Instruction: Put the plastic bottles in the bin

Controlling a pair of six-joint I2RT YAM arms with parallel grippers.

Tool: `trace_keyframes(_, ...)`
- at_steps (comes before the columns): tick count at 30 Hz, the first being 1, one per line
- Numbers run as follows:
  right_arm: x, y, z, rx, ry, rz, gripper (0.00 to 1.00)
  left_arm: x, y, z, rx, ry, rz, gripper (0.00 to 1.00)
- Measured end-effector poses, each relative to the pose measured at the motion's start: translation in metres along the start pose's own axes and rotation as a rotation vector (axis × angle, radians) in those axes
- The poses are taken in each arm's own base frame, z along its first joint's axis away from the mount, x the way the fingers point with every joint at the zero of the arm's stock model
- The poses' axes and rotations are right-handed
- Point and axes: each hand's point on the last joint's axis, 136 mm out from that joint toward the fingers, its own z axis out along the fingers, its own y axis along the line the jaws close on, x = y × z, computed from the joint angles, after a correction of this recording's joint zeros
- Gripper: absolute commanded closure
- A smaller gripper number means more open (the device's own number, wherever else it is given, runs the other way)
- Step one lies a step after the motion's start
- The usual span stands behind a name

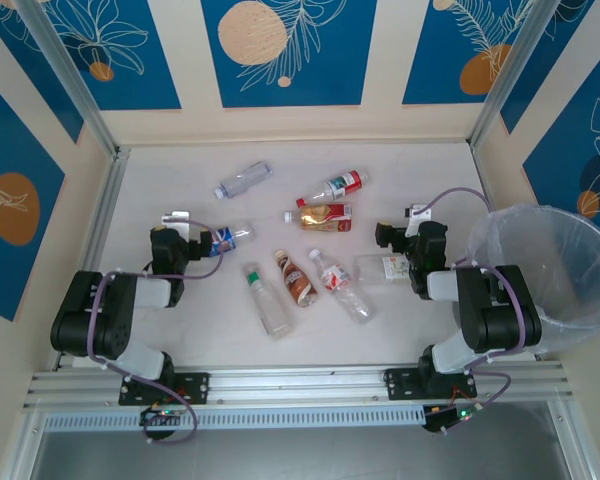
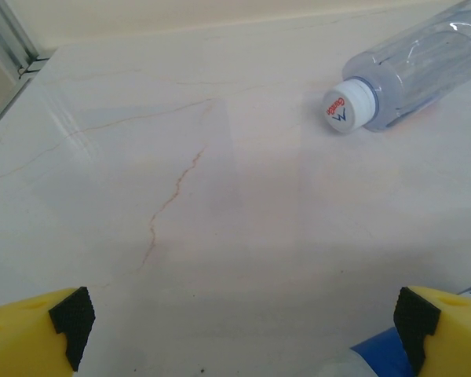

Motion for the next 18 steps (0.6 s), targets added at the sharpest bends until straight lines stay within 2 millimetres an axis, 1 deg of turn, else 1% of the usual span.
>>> trace_keyframes(3,-0.003,0.005,-0.006,-0.02,0.009,-0.015,0.01,-0.004,-0.001,-0.005,0.009,0.006,0.01,0.01)
trace_keyframes(4,-0.007,0.007,-0.009,-0.027,0.008,-0.021,0.01,-0.007,-0.001,-0.008,0.012,0.003,0.011,0.01)
trace_keyframes(8,-0.037,0.019,-0.021,-0.057,-0.038,-0.041,0.01,-0.027,0.002,-0.023,0.015,-0.033,0.003,0.01)
trace_keyframes(12,-0.062,0.03,-0.032,-0.077,-0.04,-0.032,0.01,-0.047,0.005,-0.04,0.011,-0.064,-0.03,0.01)
trace_keyframes(15,-0.079,0.041,-0.041,-0.098,-0.033,-0.003,0.01,-0.062,0.012,-0.057,-0.01,-0.095,-0.105,0.01)
trace_keyframes(18,-0.092,0.05,-0.053,-0.116,-0.014,0.068,0.01,-0.075,0.023,-0.072,-0.052,-0.087,-0.228,0.01)
